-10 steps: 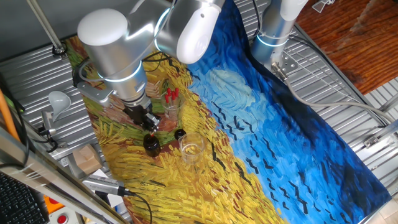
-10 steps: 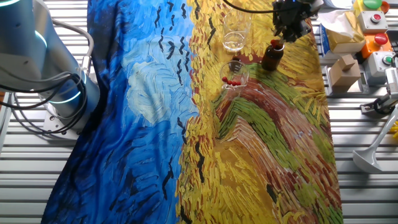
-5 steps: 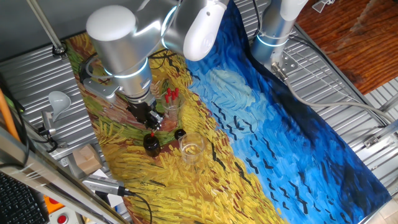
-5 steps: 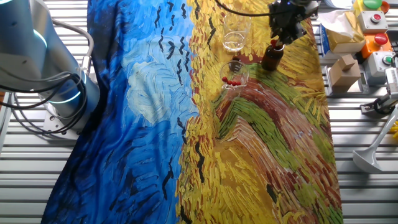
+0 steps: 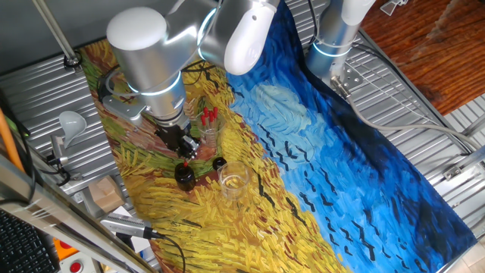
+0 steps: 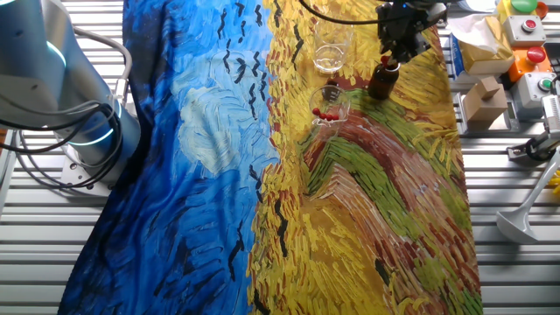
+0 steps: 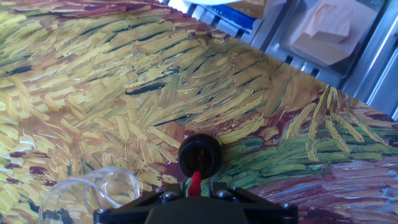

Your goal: Transfer liquid using a dropper

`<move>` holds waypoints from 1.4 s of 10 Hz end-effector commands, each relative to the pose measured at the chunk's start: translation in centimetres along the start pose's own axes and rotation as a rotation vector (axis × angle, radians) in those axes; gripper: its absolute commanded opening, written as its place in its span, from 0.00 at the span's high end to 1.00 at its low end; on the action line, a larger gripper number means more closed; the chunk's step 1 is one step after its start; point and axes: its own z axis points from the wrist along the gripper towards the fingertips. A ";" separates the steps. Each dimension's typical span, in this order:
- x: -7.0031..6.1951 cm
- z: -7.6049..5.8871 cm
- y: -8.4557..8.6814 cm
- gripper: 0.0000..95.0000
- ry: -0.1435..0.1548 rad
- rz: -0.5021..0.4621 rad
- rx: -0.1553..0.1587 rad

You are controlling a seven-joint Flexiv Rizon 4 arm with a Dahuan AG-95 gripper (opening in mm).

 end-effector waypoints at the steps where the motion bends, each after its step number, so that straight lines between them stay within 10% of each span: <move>1: 0.1 0.1 0.1 0.60 0.001 -0.001 0.001; 5: 0.2 0.5 0.1 0.60 -0.002 -0.004 0.005; 6: 0.2 0.5 0.1 0.80 -0.002 -0.004 0.006; 14: 0.5 0.7 0.2 0.80 -0.007 -0.006 0.007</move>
